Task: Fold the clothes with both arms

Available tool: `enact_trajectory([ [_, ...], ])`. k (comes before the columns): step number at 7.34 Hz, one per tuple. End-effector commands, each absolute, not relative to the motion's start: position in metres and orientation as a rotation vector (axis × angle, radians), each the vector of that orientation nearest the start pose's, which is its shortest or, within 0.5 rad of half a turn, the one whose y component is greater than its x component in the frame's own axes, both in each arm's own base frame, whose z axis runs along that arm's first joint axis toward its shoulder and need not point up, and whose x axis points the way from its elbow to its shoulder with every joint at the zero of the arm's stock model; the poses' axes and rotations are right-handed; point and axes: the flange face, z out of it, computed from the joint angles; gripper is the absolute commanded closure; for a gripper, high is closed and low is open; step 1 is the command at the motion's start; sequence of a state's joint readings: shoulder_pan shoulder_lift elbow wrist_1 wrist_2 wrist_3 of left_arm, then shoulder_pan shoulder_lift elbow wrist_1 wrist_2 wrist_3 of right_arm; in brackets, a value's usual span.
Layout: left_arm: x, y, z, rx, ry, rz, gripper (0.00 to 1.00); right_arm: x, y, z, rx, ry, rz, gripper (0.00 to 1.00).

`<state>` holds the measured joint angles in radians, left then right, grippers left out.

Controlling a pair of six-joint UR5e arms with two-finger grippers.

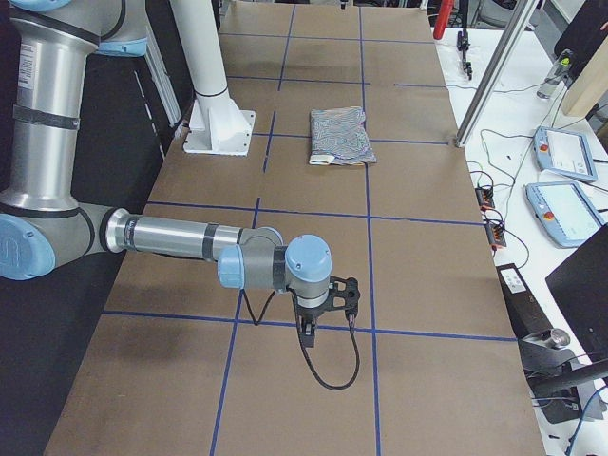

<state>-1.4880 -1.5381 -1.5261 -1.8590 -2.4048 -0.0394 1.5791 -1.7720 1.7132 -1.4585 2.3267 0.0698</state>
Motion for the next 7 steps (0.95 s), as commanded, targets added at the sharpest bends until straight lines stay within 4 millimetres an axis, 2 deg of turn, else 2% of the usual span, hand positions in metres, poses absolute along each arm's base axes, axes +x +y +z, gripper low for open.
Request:
enact_trajectory([
  [1,-0.020,-0.496,0.652,0.109,0.841,0.110,0.00,0.056,-0.414,0.659,0.029,-0.724,0.032,0.00],
  [4,-0.025,-0.494,0.653,0.059,0.838,0.080,0.00,0.050,-0.414,0.661,0.026,-0.707,0.017,0.00],
  [6,-0.037,-0.492,0.645,0.049,0.835,0.050,0.00,0.050,-0.414,0.661,0.024,-0.707,0.018,0.00],
  [7,-0.052,-0.490,0.648,0.084,0.827,0.088,0.00,0.050,-0.414,0.661,0.026,-0.707,0.017,0.00],
])
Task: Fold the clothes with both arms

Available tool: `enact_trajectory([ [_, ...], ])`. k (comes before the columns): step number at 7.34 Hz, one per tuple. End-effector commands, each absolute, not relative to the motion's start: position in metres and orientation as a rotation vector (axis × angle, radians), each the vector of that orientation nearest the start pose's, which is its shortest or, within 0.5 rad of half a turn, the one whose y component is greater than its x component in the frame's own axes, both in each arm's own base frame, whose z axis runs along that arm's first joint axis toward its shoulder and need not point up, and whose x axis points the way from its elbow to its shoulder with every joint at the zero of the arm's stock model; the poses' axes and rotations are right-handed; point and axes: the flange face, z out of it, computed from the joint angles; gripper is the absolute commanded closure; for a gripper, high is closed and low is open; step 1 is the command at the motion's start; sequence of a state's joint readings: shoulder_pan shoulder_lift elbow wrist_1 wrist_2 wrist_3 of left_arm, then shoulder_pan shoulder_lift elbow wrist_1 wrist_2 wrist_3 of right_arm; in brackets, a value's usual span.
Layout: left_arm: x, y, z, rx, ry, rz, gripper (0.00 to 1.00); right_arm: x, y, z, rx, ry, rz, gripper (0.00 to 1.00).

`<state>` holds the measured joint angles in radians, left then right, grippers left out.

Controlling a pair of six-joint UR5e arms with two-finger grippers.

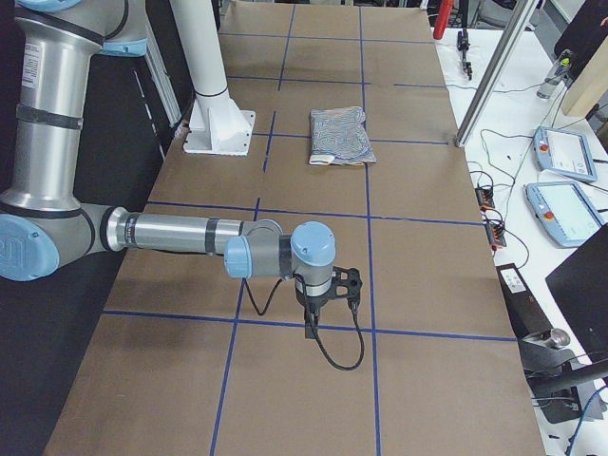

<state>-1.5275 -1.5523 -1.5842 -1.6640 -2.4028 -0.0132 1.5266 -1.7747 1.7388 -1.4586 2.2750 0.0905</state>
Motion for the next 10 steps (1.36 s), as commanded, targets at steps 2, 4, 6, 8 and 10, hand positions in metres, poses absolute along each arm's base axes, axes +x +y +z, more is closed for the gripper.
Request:
enact_trajectory([
  [2,-0.094,-0.483,0.648,0.118,0.808,0.044,0.00,0.050,-0.414,0.661,0.029,-0.709,0.016,0.00],
  [4,-0.095,-0.482,0.650,0.114,0.793,0.032,0.00,0.050,-0.414,0.661,0.029,-0.710,0.016,0.00],
  [6,-0.099,-0.478,0.640,0.143,0.752,0.047,0.00,0.050,-0.414,0.661,0.028,-0.715,0.016,0.00],
  [8,-0.097,-0.481,0.641,0.141,0.720,0.055,0.00,0.050,-0.414,0.661,0.030,-0.713,0.015,0.00],
  [10,-0.097,-0.482,0.637,0.150,0.721,0.058,0.00,0.050,-0.414,0.662,0.028,-0.715,0.017,0.00],
])
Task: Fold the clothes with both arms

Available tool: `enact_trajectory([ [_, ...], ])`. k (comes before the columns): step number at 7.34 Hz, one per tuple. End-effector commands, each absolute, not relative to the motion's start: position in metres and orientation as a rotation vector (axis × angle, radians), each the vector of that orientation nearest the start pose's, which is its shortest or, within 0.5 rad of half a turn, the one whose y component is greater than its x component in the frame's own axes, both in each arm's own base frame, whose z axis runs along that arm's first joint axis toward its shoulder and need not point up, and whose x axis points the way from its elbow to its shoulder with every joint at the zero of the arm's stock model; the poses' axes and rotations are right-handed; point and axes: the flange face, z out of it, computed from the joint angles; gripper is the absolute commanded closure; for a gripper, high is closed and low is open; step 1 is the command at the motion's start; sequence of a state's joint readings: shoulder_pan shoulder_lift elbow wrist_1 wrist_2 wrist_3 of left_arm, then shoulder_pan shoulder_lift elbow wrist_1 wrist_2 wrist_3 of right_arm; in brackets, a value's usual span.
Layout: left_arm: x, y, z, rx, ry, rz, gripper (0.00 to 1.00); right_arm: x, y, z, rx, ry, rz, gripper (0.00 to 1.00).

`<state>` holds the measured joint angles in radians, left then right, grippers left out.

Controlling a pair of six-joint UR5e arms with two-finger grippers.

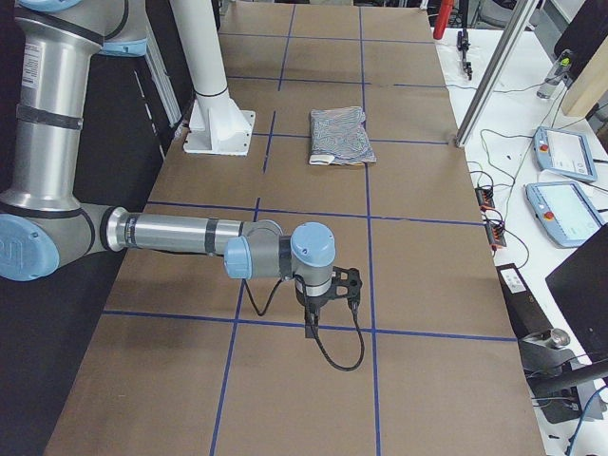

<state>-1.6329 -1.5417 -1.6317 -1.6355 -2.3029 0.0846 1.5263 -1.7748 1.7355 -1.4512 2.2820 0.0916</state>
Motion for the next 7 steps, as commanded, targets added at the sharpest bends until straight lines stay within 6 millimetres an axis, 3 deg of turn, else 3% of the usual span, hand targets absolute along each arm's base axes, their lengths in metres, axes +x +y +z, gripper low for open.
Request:
enact_trajectory([
  [1,-0.0962,-0.4813,0.6375,0.149,0.725,0.058,0.00,0.0499,-0.4137,0.6623,0.027,-0.715,0.016,0.00],
  [7,-0.0968,-0.4783,0.6445,0.135,0.726,0.051,0.00,0.0488,-0.4137,0.6638,0.023,-0.713,0.017,0.00],
])
